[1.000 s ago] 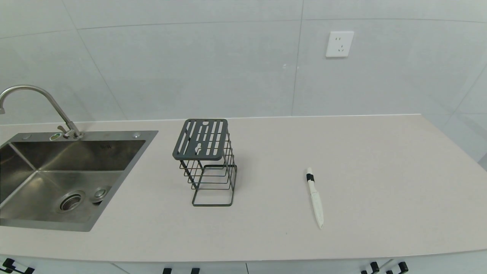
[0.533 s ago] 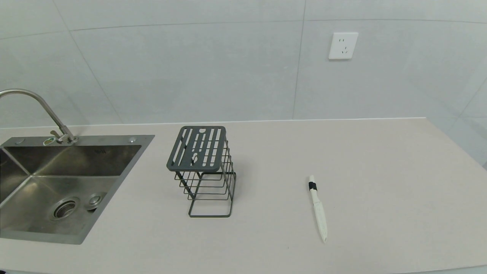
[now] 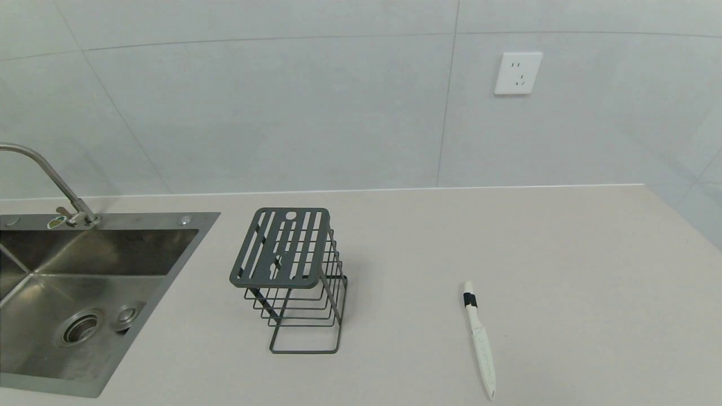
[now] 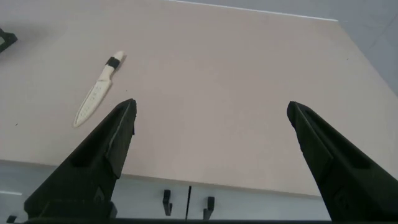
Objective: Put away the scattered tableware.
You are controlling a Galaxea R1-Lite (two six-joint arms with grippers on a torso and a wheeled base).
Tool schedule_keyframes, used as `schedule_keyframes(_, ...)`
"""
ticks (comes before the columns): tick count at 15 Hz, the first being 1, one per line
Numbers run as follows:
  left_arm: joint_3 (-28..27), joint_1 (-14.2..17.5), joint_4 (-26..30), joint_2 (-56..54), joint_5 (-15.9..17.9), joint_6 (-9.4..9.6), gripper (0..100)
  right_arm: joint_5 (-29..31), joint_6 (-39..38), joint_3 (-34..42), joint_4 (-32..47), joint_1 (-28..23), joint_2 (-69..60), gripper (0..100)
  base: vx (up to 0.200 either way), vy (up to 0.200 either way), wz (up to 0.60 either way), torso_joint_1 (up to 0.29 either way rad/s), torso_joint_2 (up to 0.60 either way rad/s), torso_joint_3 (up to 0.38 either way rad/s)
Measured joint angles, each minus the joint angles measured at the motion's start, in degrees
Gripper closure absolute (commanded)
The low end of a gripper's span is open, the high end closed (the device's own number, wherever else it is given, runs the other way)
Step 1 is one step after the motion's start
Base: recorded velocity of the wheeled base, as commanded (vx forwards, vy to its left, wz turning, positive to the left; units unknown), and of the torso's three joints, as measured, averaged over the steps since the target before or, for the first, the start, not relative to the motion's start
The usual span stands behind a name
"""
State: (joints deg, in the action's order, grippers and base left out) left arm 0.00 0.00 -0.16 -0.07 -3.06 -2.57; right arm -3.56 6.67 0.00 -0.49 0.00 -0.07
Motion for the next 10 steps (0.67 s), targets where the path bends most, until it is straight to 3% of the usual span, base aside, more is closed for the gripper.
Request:
schedule_keyframes(7,0.0,0.0,0.0,0.0,0.0,0.50,0,-2.9,-0.2,0.0,-8.0,0.0,0.1,0,0.000,0.000,0.00,0.000,0.00,0.000)
schedule_keyframes(10,0.0,0.0,0.0,0.0,0.0,0.61,0,-12.1,-0.1,-1.6,-7.8,0.2,3.5,0,0.000,0.000,0.00,0.000,0.00,0.000)
